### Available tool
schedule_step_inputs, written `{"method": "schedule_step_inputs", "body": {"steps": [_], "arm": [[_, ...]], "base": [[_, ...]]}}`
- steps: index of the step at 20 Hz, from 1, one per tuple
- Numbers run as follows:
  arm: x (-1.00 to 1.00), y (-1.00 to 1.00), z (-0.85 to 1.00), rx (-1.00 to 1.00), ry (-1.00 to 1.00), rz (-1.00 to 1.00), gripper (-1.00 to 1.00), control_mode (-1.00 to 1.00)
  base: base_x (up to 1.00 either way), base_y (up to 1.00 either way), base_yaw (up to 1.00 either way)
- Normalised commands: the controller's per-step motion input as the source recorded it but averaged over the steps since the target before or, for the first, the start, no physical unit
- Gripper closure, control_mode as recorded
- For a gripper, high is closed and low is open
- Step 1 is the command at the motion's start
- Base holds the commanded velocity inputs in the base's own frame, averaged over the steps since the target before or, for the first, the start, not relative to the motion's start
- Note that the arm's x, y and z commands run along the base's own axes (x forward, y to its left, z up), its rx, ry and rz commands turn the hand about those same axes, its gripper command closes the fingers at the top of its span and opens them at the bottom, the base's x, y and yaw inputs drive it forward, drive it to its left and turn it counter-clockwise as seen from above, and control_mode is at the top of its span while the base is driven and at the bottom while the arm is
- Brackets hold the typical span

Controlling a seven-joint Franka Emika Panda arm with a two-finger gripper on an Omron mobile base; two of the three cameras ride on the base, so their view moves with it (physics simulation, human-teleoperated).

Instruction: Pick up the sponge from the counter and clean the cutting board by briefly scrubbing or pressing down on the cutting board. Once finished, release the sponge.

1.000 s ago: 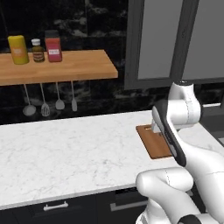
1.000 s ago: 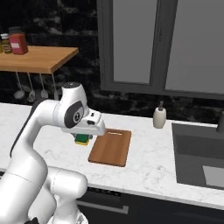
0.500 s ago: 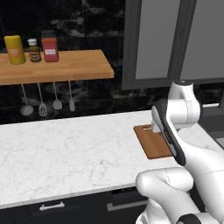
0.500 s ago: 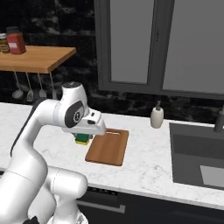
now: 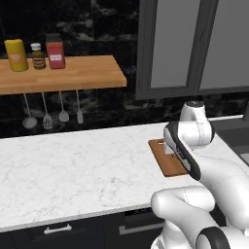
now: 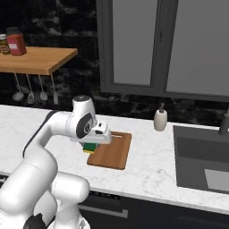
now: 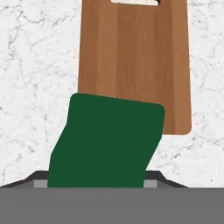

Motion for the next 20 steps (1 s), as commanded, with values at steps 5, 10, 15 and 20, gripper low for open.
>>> {"method": "schedule_step_inputs", "body": {"steps": [5,10,15,20], "arm": [[0.13,0.21,-0.35,0.0,-0.01,0.0,1.0,-1.0],[0.04,0.09,-0.28,0.0,0.0,0.0,1.0,-1.0],[0.1,0.0,-0.38,0.0,0.0,0.0,1.0,-1.0],[0.21,0.0,-0.47,0.0,0.01,0.0,1.0,-1.0]], "base": [[0.0,0.0,0.0],[0.0,0.0,0.0],[0.0,0.0,0.0],[0.0,0.0,0.0]]}}
